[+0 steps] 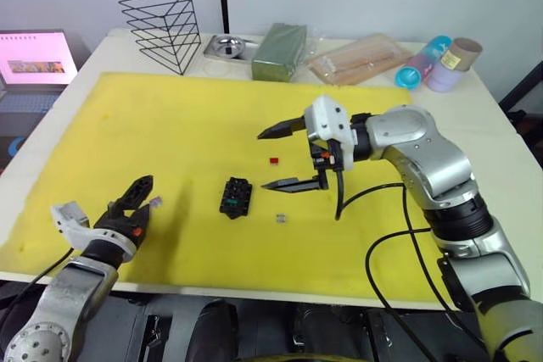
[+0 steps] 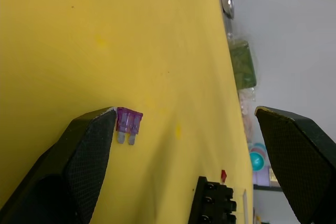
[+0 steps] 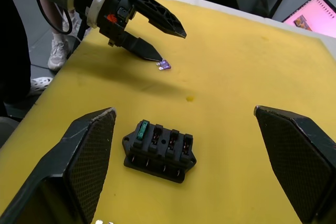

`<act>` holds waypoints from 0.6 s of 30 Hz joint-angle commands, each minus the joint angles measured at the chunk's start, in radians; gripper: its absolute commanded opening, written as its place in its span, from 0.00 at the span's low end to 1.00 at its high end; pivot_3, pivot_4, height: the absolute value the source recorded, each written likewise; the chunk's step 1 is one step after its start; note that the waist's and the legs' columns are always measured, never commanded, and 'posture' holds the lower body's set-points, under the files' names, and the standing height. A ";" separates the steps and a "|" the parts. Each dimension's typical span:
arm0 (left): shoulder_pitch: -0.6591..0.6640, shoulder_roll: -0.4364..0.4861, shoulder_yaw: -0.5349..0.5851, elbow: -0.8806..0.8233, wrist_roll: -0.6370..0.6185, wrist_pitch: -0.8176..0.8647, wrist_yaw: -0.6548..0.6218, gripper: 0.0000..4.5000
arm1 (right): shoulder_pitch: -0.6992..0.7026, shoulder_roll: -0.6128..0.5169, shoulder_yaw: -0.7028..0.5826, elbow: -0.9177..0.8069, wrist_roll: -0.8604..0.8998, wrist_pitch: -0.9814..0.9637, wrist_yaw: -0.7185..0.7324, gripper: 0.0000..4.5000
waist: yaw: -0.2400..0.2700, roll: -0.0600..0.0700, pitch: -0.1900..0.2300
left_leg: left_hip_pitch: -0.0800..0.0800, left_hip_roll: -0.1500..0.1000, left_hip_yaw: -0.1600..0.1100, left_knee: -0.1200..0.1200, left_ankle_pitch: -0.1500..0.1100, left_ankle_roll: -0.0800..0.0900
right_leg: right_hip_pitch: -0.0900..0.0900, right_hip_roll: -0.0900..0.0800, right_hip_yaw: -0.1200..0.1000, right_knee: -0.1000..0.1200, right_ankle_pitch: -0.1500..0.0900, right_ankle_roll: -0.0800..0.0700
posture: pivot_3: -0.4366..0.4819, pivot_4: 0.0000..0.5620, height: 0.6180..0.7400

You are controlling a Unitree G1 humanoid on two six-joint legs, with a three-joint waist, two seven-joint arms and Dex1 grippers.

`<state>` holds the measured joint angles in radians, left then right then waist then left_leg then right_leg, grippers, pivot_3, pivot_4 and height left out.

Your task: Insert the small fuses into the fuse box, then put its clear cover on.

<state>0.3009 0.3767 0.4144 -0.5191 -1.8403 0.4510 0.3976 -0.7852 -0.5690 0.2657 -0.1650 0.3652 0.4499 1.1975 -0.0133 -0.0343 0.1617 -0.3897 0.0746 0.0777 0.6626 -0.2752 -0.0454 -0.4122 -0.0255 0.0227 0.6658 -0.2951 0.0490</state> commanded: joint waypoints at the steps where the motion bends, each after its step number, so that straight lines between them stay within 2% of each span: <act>1: 0.004 0.001 0.001 -0.018 -0.001 -0.001 0.016 1.00 | -0.019 -0.009 -0.031 -0.022 0.003 -0.011 -0.003 1.00 | 0.000 0.000 0.000 | 0.000 0.000 0.000 0.000 0.000 0.000 | 0.000 0.000 0.000 0.000 0.000 0.000 | 0.48 0.27 1.00; 12: 0.025 -0.006 -0.026 -0.071 -0.001 -0.005 0.062 1.00 | -0.013 -0.014 -0.034 -0.032 0.008 -0.005 -0.007 1.00 | 0.000 0.000 0.000 | 0.000 0.000 0.000 0.000 0.000 0.000 | 0.000 -0.001 0.000 0.000 0.000 0.000 | 0.48 0.27 1.00; 18: -0.028 0.060 -0.016 0.040 -0.020 0.058 -0.006 1.00 | -0.014 -0.011 -0.029 -0.040 0.010 -0.002 -0.007 1.00 | 0.002 0.001 0.001 | 0.000 0.000 0.000 0.000 0.000 0.000 | 0.000 0.000 0.000 -0.001 0.000 0.000 | 0.48 0.27 1.00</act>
<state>0.2752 0.4254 0.3969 -0.4956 -1.8467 0.4929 0.4116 -0.7850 -0.5722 0.2655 -0.1716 0.3663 0.4519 1.1927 -0.0117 -0.0330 0.1625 -0.3897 0.0744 0.0776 0.6624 -0.2753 -0.0452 -0.4121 -0.0260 0.0227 0.6652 -0.2952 0.0489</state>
